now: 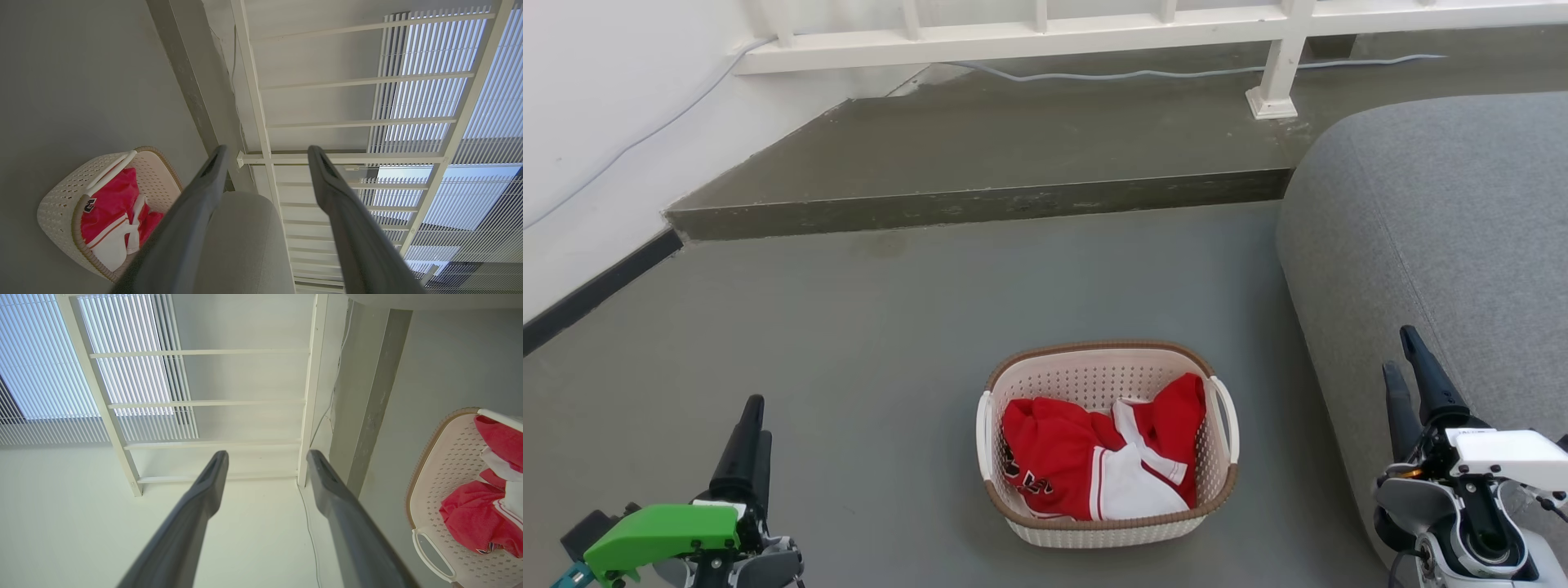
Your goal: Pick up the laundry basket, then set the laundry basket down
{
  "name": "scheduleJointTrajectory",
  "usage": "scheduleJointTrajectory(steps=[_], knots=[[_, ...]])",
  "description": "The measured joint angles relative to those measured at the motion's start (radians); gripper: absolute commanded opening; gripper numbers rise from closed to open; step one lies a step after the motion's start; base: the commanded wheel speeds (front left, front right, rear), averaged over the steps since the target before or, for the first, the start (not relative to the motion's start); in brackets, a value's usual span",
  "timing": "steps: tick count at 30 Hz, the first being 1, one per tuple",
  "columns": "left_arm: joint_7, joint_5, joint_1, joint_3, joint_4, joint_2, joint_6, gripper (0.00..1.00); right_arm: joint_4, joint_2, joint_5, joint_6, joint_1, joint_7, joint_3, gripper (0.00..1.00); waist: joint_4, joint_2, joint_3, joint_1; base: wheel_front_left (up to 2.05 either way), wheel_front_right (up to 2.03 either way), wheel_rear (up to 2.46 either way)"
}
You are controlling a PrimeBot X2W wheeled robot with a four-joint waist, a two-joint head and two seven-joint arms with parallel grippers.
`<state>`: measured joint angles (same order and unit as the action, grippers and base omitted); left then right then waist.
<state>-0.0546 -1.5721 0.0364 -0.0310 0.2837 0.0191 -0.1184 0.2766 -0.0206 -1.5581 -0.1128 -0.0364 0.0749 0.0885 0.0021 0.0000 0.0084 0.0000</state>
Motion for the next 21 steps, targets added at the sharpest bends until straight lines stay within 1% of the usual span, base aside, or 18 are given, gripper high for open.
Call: scheduleJointTrajectory(steps=[9,21], knots=[[0.030,0.063,0.005,0.035,-0.011,0.009,0.000,1.00,-0.023,-0.014,0.053,0.000,-0.004,-0.036,-0.035,1.00,0.000,0.0000,0.002,0.0000,0.00,0.00,0.00],[0.073,0.185,0.026,0.091,-0.018,0.035,0.000,1.00,-0.046,-0.046,0.147,0.000,-0.017,-0.085,-0.098,1.00,0.001,0.0000,0.006,0.0000,0.00,0.00,0.00]])
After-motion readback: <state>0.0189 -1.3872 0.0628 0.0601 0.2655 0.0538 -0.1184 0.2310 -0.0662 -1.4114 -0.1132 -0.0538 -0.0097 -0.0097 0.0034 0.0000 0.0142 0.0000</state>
